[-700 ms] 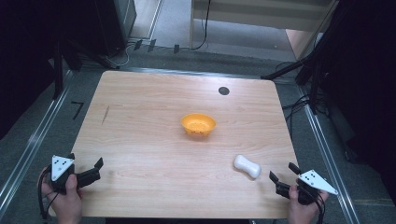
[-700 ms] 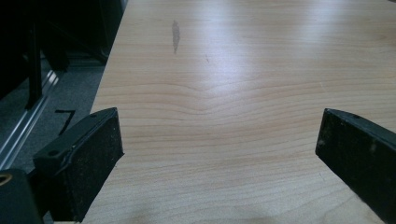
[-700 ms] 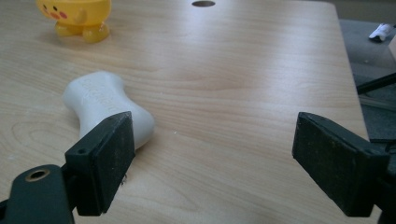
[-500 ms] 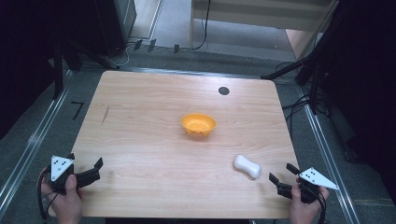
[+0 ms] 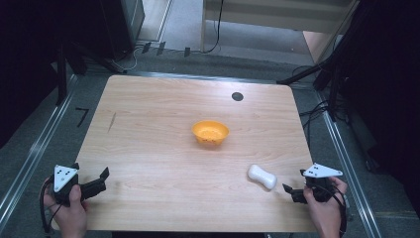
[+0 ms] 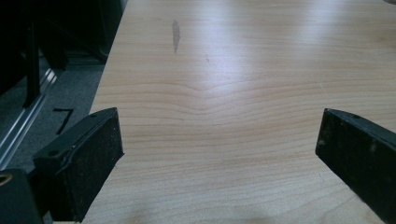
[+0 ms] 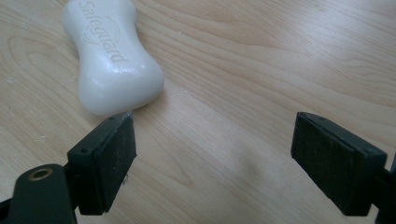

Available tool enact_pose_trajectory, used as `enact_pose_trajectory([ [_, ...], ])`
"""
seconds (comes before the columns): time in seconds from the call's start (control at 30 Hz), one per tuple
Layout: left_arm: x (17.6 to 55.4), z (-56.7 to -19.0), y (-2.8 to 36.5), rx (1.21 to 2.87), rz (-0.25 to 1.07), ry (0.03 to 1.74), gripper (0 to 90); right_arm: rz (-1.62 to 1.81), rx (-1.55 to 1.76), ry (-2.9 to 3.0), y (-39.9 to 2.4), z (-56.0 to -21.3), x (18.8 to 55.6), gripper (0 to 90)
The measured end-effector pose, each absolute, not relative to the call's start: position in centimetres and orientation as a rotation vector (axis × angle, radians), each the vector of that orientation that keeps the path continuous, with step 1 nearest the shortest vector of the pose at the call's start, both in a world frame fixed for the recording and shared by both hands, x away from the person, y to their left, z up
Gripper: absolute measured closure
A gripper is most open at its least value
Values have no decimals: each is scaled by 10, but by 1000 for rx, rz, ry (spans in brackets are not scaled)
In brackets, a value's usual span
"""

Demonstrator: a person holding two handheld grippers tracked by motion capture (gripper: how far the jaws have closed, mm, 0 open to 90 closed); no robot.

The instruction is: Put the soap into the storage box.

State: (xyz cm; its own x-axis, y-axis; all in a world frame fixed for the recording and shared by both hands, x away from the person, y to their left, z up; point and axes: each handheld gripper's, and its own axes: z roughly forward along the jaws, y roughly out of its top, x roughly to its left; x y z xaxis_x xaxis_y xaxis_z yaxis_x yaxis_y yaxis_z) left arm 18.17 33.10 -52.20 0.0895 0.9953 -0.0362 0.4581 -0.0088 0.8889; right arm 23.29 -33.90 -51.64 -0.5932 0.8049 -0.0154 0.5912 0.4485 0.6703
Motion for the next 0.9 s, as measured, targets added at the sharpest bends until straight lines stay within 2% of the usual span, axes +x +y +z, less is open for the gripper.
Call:
enact_pose_trajectory([
  [0.9,183,-522,331,1579,852,1482,12,515,1058,2720,-283,-489,279,139],
])
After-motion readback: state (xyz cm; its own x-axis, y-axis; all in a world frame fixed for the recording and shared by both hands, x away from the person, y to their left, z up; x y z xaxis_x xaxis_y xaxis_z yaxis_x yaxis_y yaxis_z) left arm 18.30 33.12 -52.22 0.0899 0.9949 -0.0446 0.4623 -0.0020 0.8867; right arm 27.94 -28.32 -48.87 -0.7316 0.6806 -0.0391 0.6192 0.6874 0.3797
